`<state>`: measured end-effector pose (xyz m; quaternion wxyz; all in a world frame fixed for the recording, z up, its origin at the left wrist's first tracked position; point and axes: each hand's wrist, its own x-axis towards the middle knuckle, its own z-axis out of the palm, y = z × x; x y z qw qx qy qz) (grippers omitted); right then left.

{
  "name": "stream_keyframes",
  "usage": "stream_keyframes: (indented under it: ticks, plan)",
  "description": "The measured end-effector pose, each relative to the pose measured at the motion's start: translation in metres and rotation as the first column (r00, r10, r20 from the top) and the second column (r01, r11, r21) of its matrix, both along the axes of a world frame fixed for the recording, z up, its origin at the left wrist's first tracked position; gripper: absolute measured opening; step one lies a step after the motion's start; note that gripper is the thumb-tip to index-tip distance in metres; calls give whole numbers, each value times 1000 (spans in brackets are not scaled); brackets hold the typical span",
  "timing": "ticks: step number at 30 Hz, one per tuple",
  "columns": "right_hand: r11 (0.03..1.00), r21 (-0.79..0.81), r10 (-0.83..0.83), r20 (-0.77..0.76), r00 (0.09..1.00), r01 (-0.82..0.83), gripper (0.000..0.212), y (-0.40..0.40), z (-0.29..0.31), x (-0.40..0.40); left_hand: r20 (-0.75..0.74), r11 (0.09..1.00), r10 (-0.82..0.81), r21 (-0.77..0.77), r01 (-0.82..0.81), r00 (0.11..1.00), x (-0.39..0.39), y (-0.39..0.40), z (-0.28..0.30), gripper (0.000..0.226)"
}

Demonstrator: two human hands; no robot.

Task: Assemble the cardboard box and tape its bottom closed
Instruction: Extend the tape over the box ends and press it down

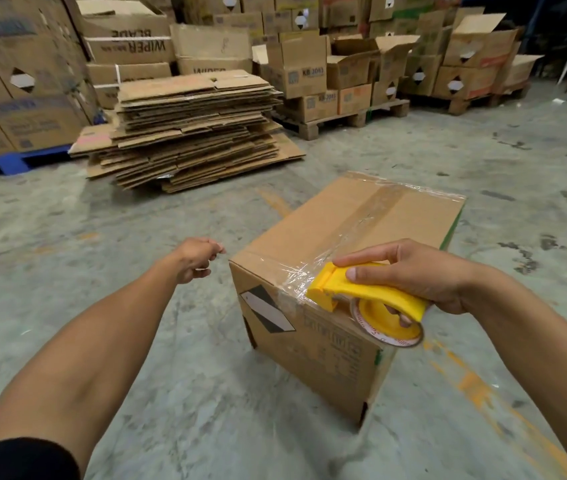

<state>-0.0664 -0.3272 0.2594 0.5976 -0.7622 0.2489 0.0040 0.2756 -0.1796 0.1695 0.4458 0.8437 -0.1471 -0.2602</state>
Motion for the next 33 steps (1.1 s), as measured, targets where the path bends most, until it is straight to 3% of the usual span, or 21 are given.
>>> stream_keyframes:
  ticks: [3,6,8,11,13,15,17,18,20,22,23,28,33]
  plan:
    - [1000,-9,-3,-20,1000,3,28,1,1,-1,-88,999,33,-13,-35,996,-2,1,-9,12]
    - [1000,-30,-8,-34,999,7,27,2,2,2,-31,1000,17,-1,-17,999,-10,-2,-16,14]
    - [999,-48,-14,-48,999,12,27,2,3,2,2,992,-90,92,90,996,-16,-1,-20,25]
    - [998,-63,-20,-66,998,16,27,1,4,-1,-81,945,-186,257,201,979,-16,10,-39,48]
    - [999,-48,-26,-59,998,23,27,1,4,-3,17,976,-129,180,124,992,-13,13,-52,51]
    - [998,-49,-28,-59,998,26,27,2,3,-3,261,999,-36,2,36,965,-17,11,-51,52]
    - [998,-57,-31,-60,998,28,27,2,3,-3,534,989,14,-134,69,845,-32,9,-35,50]
    - [998,-61,-34,-62,998,30,27,2,3,-2,652,976,-30,-145,163,758,-44,8,-23,50]
    - [997,-67,-33,-71,997,28,27,2,5,-1,799,905,-259,5,425,542,-71,4,-4,52]
    - [997,-66,-33,-83,996,27,27,3,6,0,801,771,-505,251,586,321,-98,-1,4,56]
    - [997,-66,-33,-88,996,27,27,5,7,0,776,716,-574,322,619,260,-107,-4,4,57]
    - [996,-89,-34,-105,994,25,25,6,11,-5,690,635,-681,392,665,244,-120,-11,-6,57]
    - [991,-131,-22,-96,995,9,27,5,11,-9,632,573,-757,519,634,167,-125,-14,-14,51]
